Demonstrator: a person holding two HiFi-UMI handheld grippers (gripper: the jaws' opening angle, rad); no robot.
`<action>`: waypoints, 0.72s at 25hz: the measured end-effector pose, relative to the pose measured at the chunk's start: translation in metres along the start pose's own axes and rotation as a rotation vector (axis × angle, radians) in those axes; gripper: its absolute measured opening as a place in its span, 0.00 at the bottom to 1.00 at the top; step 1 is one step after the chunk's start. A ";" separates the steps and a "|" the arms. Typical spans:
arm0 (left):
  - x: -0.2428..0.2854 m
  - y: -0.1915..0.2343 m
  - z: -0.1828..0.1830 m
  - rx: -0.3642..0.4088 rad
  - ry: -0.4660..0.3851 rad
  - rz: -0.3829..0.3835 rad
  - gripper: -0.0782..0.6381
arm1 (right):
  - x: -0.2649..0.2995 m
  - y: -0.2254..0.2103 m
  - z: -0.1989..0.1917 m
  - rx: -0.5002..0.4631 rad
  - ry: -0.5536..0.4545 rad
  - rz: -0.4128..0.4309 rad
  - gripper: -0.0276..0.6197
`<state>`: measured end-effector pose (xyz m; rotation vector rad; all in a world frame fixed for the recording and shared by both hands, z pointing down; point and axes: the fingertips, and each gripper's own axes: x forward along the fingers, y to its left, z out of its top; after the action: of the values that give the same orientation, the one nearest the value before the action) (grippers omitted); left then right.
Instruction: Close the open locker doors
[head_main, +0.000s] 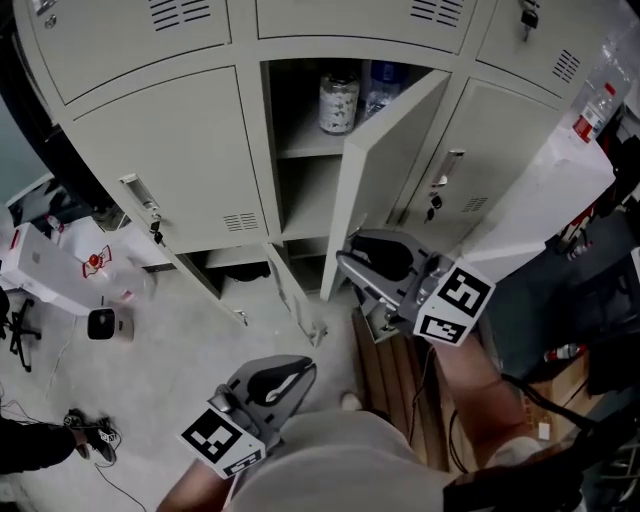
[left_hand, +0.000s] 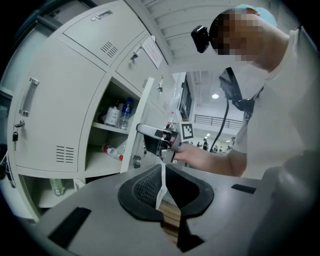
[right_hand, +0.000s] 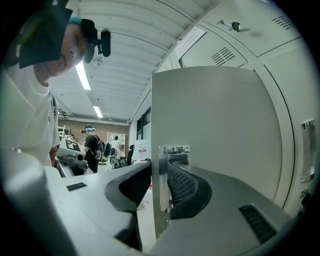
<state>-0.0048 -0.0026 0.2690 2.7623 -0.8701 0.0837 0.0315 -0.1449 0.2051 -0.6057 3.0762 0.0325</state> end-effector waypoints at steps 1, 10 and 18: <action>-0.005 0.003 0.000 -0.001 -0.001 -0.001 0.15 | 0.006 -0.002 0.000 0.001 -0.001 -0.014 0.19; -0.042 0.030 -0.002 0.005 -0.006 -0.012 0.15 | 0.051 -0.021 -0.001 0.023 -0.035 -0.107 0.19; -0.071 0.051 0.003 0.014 -0.021 -0.007 0.15 | 0.075 -0.041 -0.001 0.122 -0.104 -0.154 0.18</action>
<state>-0.0924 -0.0038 0.2675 2.7839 -0.8684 0.0598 -0.0227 -0.2110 0.2046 -0.8046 2.8960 -0.1188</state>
